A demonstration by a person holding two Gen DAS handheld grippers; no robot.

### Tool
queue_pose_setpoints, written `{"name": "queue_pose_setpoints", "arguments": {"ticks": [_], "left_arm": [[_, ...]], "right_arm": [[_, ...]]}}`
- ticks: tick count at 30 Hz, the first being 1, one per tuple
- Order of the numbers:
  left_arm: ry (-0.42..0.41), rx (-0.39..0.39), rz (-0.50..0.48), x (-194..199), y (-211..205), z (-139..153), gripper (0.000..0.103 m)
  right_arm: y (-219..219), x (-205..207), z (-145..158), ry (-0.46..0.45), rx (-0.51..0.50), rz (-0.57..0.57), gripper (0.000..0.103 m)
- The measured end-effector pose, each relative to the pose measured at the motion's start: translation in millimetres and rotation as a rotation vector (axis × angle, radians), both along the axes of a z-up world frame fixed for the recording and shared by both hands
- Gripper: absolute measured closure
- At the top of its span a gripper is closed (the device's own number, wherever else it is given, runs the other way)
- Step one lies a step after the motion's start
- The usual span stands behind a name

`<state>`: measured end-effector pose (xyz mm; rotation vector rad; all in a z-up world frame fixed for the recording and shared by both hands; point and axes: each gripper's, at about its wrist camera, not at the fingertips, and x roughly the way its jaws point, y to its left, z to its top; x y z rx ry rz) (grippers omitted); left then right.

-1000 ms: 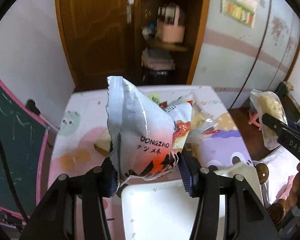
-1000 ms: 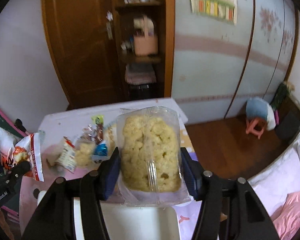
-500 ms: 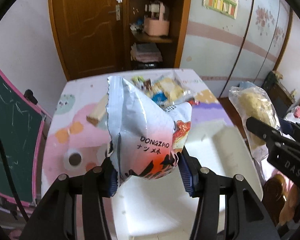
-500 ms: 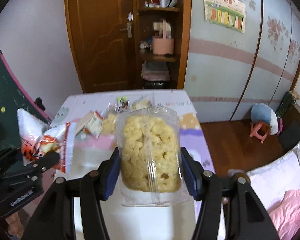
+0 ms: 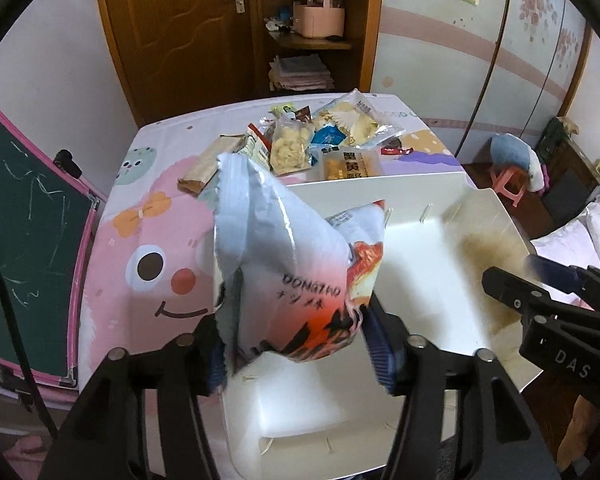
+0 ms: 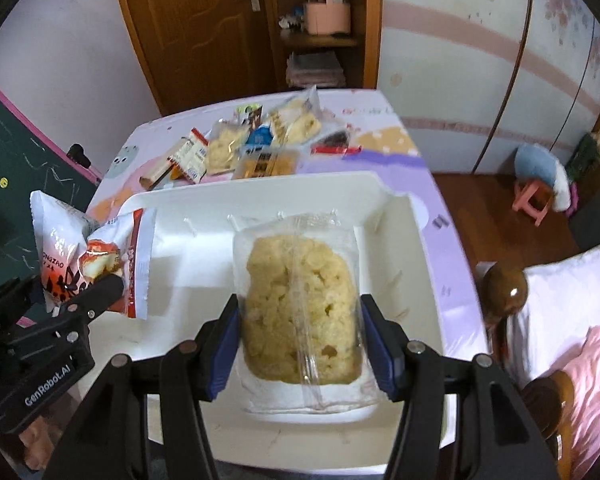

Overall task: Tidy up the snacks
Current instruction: 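Lower both held bags into the white tray and open both grippers, then grasp the beige bread packet with the left gripper while the right grasps the yellow-cake bag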

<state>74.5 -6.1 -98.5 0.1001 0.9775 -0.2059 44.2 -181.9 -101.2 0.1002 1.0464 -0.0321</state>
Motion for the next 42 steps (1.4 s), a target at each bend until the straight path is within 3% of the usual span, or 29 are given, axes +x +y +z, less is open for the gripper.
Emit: {"name": "queue_pose_setpoints", "arguments": {"ticks": [1,3,11,23,33,36,42], "left_arm": [[-0.006,0.006,0.004,0,1,1,0.018],[-0.037,0.02,0.022,-4,2,5,0.002],[-0.067,0.015,0.033,-12,6,11,0.002],[-0.098,0.041,0.006,-26,3,17,0.002],[-0.147,-0.047,-0.027,-36,10,29,0.002],[-0.128,-0.099,-0.027,-34,16,29,0.002],[-0.062,-0.094,0.017,-22,24,22,0.002]], "right_arm": [[-1,-1,-1,0.0,0.008,-0.008,0.046],[-4,-2,0,-0.006,0.023,-0.031,0.044],[-9,-14,4,-0.058,0.074,-0.094,0.041],[0,-20,9,-0.101,0.03,-0.071,0.04],[11,-24,14,-0.134,0.0,-0.025,0.04],[12,-24,13,-0.133,0.002,-0.024,0.04],[11,-24,11,-0.124,0.014,-0.021,0.04]]}}
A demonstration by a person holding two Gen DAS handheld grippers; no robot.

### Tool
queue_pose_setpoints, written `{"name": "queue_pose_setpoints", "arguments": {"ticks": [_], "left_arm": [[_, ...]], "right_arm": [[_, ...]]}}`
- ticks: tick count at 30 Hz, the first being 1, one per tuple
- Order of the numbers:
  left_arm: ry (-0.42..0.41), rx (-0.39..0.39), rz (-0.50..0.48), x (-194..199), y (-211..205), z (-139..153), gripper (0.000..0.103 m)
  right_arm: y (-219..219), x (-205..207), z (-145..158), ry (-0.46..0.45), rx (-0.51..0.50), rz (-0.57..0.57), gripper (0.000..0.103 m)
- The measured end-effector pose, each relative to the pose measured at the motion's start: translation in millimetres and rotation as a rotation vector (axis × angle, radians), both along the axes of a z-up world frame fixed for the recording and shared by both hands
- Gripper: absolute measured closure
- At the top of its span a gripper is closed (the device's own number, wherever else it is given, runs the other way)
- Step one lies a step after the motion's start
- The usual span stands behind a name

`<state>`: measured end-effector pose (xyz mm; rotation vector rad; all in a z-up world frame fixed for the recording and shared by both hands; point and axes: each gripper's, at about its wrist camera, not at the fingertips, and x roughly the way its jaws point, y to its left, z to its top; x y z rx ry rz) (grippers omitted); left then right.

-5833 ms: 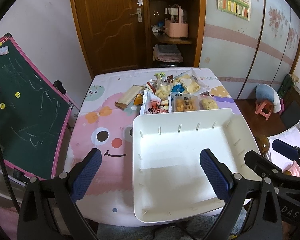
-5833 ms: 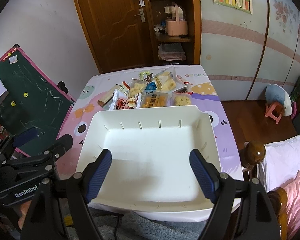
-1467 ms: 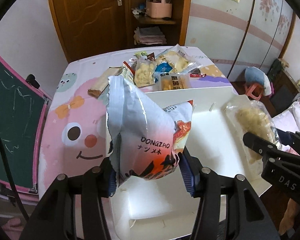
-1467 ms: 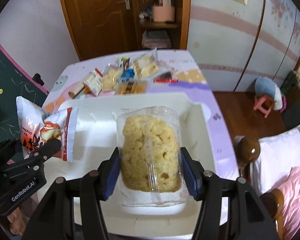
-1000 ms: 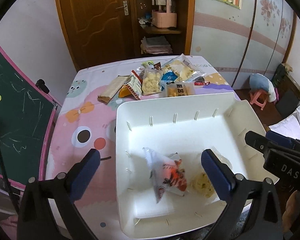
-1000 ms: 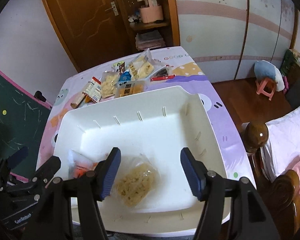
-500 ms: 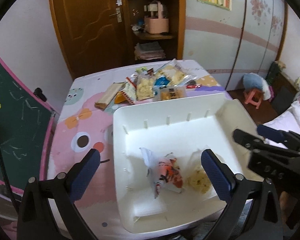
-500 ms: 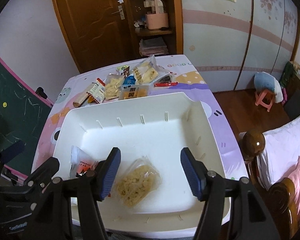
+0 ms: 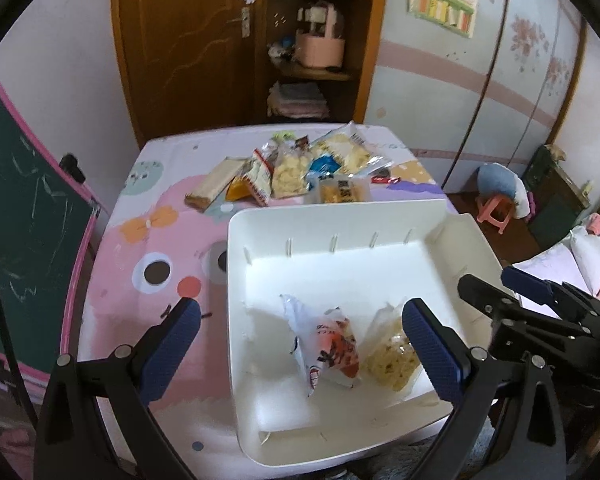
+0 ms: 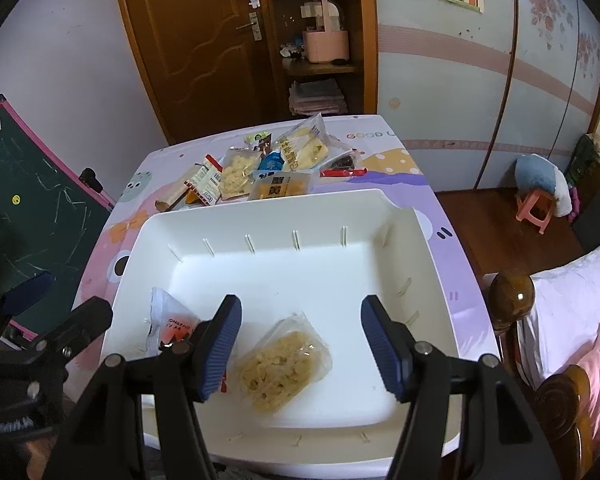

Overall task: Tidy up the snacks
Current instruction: 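Grasp the beige bread packet with the left gripper while the right grasps the yellow-cake bag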

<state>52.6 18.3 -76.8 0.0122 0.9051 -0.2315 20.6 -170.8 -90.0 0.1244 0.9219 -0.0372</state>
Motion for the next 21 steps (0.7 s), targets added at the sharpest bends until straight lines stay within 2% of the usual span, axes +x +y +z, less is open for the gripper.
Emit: {"name": "queue_pose_setpoints", "arguments": {"ticks": [4,9,10,14,19,21], "left_arm": [[0.028,0.002,0.024,8,5,-4,0.002],[0.011,0.014,0.017,20,10,6,0.002],[0.007,0.011,0.012,23,13,9,0.002],[-0.032,0.026,0.003,49,24,37,0.002],[-0.03,0.037,0.016,100,44,73,0.002],[-0.04,0.071,0.034,125,50,86,0.002]], "right_arm": [[0,4,-2,0.016,0.013,0.008,0.04],[2,14,2,0.022,0.026,0.034,0.024],[2,18,5,0.02,0.033,0.042,0.024],[-1,40,23,0.012,0.066,0.058,0.022],[-15,82,55,-0.007,0.101,0.051,0.017],[-22,103,70,-0.021,0.096,0.041,0.014]]}}
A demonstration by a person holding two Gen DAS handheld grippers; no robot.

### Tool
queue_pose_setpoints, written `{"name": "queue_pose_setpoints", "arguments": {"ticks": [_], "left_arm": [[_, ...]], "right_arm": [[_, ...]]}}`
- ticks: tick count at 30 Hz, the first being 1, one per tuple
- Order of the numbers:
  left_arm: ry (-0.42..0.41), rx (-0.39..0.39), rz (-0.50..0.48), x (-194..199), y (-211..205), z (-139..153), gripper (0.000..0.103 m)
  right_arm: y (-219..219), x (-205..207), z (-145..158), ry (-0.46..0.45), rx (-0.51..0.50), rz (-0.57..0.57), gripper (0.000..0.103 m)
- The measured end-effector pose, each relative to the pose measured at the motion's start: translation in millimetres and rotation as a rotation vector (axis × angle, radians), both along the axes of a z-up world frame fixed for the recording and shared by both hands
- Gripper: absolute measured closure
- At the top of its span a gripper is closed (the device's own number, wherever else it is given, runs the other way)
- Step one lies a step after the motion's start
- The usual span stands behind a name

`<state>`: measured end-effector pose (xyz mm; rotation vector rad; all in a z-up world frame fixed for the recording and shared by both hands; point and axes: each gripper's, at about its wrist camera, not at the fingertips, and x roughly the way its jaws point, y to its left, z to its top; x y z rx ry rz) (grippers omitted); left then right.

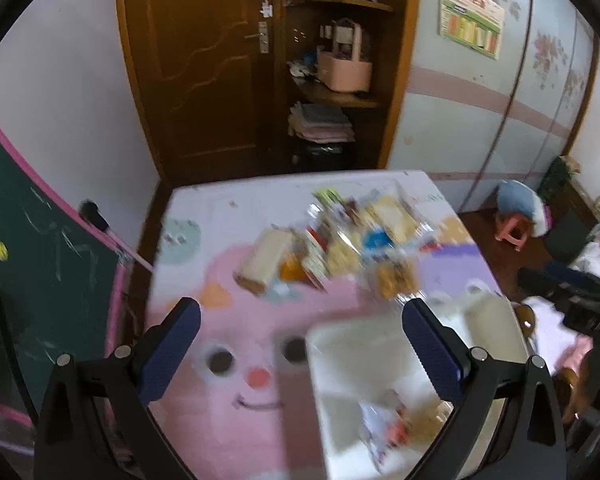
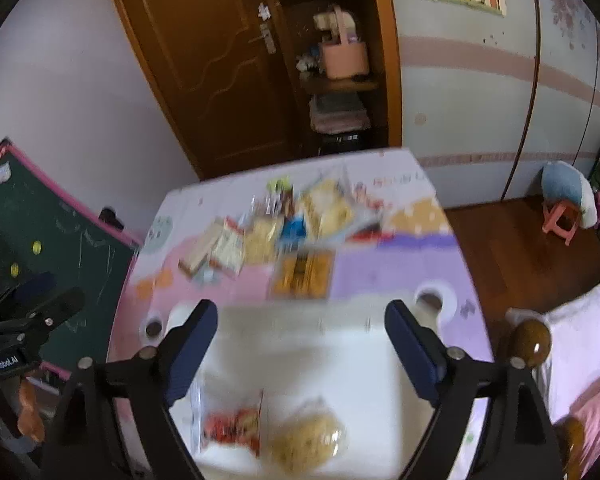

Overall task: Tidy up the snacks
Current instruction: 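Grasp the beige bread packet with the left gripper while the right grasps the yellow-cake bag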

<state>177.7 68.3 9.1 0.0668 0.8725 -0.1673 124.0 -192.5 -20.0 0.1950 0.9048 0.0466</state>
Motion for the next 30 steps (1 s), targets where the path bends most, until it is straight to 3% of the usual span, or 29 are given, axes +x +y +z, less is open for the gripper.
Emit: {"name": "queue_pose_setpoints", "arguments": {"ticks": [4,7,15,22,30], "left_arm": [[0.001,0.056,0.011,50,7,9,0.002],[0.052,0.084,-0.019,98,9,-5,0.002],[0.207,0.186,-0.037,192,13,-102,0.002],[0.308,0.245,-0.077,225,5,-181,0.002],[0.388,0.237,-0.101,243,-4,-234,0.003]], "right_arm": [[-10,49,16,0.0,-0.015,-0.028,0.013],[-14,88,8,0.06,-0.017,-0.043,0.013],[6,163,-84,0.311,-0.043,-0.014,0.013],[24,186,-160,0.501,-0.039,0.002,0.013],[33,196,-195,0.604,-0.009,0.005,0.013]]}}
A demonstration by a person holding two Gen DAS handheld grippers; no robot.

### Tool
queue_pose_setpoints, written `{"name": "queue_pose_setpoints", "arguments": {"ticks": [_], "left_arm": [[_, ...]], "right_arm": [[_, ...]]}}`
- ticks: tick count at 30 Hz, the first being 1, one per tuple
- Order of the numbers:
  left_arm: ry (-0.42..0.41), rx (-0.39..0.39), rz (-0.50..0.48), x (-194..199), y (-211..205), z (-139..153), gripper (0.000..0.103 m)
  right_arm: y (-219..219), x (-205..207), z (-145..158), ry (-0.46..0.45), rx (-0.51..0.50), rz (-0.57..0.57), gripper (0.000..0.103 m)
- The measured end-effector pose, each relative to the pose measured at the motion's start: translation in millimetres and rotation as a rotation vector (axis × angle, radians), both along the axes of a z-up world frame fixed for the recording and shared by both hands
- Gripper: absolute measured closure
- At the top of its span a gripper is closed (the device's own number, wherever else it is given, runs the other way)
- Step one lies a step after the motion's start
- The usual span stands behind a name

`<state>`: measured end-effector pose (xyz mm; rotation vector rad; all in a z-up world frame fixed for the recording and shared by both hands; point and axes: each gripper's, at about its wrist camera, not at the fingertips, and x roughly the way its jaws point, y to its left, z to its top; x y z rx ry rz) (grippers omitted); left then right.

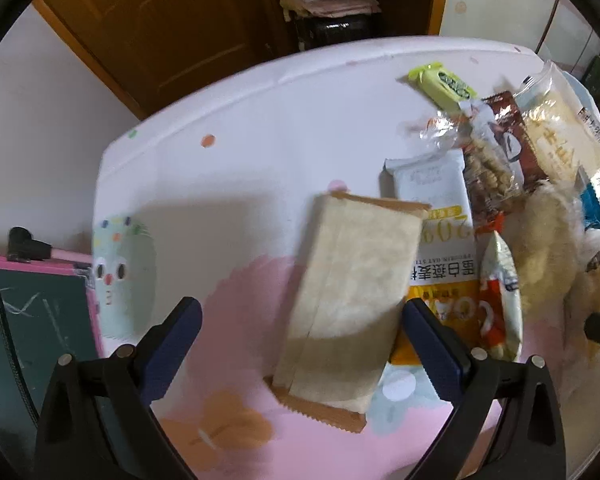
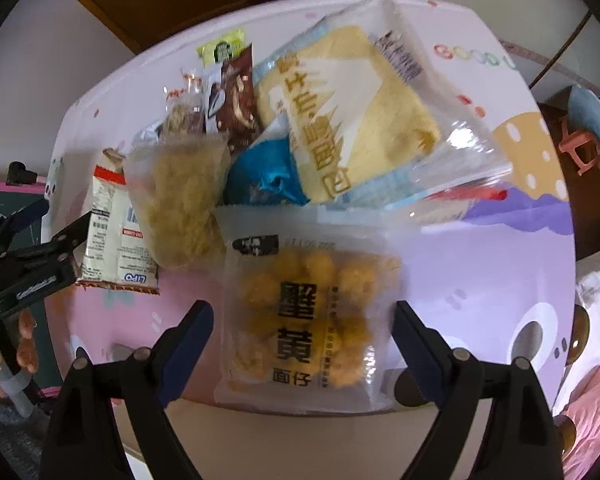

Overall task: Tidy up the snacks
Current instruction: 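Grasp the beige bread packet with the left gripper while the right grasps the yellow-cake bag, then carry both packets over the tray and release them inside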

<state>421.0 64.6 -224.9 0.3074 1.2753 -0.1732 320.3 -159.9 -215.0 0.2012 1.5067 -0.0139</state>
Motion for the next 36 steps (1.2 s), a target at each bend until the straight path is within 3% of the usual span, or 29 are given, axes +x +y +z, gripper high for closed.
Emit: {"name": "queue_pose_setpoints", "arguments": {"ticks": [5,16,18,24,26,28,29,30,31,32,36], "left_arm": [[0.026,-0.077,0.029,6,7,-4,0.007],[0.116,-0.271,0.079,13,26,-13,0.042],[0.106,-0.248,0.069,13,28,-13,0.046],[0.096,-0.194,0.035,10,33,-15,0.044],[0.091,-0.142,0.012,8,27,-18,0.039],[0.061,-0.065,0.015,7,18,-20,0.02],[0.061,-0.073,0.025,7,19,-21,0.02],[0.072,-0.1,0.034,8,21,-21,0.028],[0.083,-0.139,0.047,9,24,-20,0.044],[0.059,-0.129,0.051,9,29,-18,0.05],[0.061,-0.114,0.106,4,32,-17,0.05]], "right_arm": [[-1,2,-13,0.046,0.004,-0.017,0.013],[3,0,-37,0.092,-0.014,-0.01,0.022],[6,1,-36,0.088,-0.011,-0.006,0.023],[4,0,-35,0.077,-0.006,0.005,0.024],[3,-1,-34,0.08,-0.006,0.007,0.024],[3,-1,-34,0.08,-0.008,0.009,0.024],[4,-1,-34,0.08,-0.01,0.012,0.024],[4,-1,-33,0.078,-0.011,0.014,0.024],[5,-1,-33,0.077,-0.012,0.016,0.024],[5,-1,-32,0.073,-0.012,0.02,0.025],[9,-5,-25,0.038,-0.035,0.036,0.037]]}}
